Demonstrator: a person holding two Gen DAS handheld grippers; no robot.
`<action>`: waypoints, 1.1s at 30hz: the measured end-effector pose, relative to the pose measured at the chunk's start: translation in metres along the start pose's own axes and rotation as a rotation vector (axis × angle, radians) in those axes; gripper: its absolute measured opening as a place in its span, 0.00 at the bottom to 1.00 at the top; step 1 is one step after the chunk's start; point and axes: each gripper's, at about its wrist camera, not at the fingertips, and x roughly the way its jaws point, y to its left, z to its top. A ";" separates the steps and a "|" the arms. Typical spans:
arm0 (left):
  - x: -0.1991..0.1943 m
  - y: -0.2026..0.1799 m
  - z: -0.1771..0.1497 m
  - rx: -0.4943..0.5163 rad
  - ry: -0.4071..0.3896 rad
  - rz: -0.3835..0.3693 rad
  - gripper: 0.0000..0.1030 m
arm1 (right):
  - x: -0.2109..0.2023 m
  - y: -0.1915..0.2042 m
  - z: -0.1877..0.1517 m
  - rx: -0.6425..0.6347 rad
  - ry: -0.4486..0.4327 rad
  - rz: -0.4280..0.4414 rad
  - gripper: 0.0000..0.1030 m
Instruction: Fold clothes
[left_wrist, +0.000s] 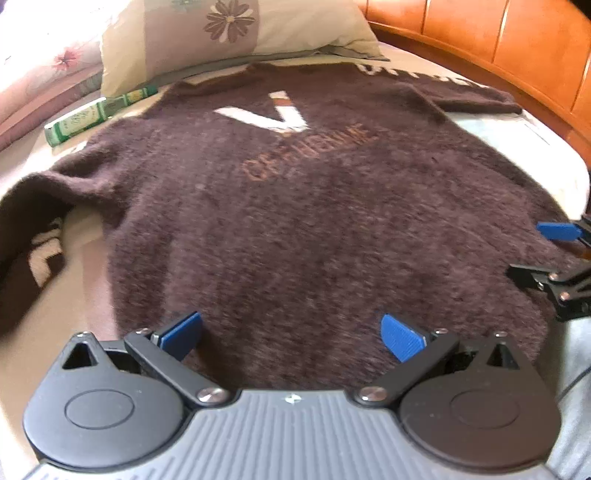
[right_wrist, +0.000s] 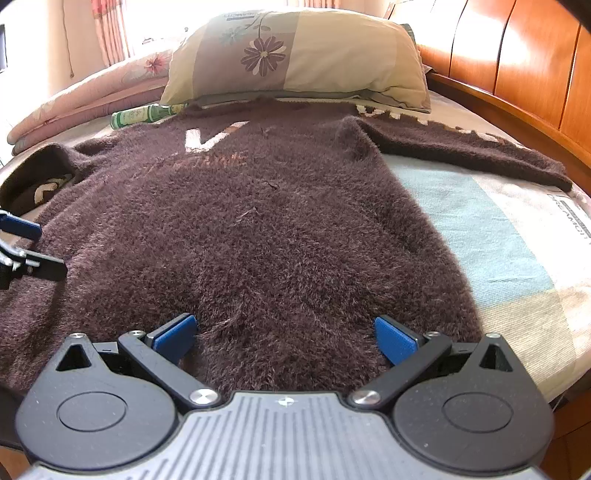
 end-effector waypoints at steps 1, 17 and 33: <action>0.000 -0.003 -0.003 0.001 0.004 -0.007 0.99 | 0.000 0.000 0.000 0.000 -0.001 0.001 1.00; -0.027 -0.027 -0.061 0.037 -0.027 -0.057 0.99 | -0.003 -0.004 -0.002 0.014 -0.011 0.020 1.00; 0.006 0.055 -0.003 -0.154 -0.090 -0.186 0.99 | 0.003 0.027 0.013 0.013 -0.028 0.145 1.00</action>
